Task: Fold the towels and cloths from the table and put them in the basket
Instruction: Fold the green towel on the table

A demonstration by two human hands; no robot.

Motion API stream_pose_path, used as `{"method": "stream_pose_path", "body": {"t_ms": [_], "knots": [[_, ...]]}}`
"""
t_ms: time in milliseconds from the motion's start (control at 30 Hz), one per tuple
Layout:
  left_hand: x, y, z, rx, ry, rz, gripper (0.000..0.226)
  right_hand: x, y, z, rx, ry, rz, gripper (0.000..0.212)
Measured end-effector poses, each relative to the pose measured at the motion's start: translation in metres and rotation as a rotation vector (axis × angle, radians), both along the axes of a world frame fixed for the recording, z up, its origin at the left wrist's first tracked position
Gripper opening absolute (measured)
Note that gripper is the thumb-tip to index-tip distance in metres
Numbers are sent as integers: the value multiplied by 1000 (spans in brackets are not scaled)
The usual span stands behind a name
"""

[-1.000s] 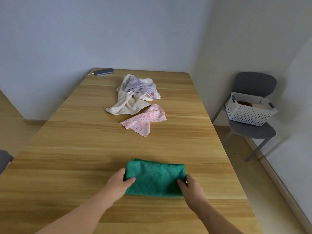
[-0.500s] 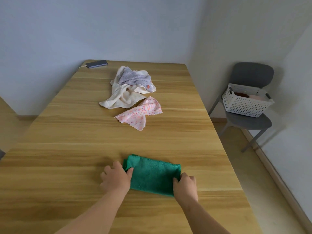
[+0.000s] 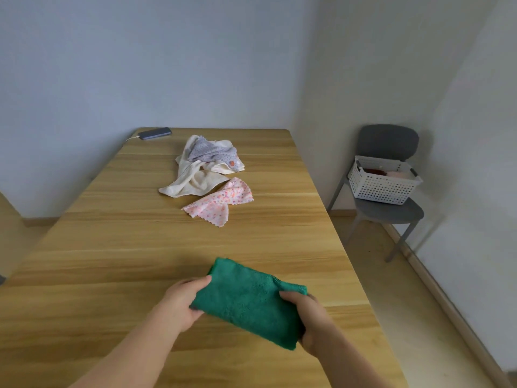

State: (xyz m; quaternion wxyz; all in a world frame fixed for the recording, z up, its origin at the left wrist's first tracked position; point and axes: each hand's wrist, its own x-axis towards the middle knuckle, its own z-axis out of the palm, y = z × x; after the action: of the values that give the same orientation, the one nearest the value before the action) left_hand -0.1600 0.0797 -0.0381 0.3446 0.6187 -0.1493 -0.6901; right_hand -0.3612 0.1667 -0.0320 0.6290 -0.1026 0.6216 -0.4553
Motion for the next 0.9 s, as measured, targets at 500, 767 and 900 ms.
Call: {"method": "stream_pose_path", "body": {"t_ms": [500,767,900], "knots": [[-105,82,59,-77,110,-459,25,-36,99,40,-76,194,-10,39],[-262,103,70,-208,31,-630,27,-166,122,43,-198,164,-163,18],[-377,120,59,-239,30,-630,26,-271,142,37,-198,331,-199,9]]}}
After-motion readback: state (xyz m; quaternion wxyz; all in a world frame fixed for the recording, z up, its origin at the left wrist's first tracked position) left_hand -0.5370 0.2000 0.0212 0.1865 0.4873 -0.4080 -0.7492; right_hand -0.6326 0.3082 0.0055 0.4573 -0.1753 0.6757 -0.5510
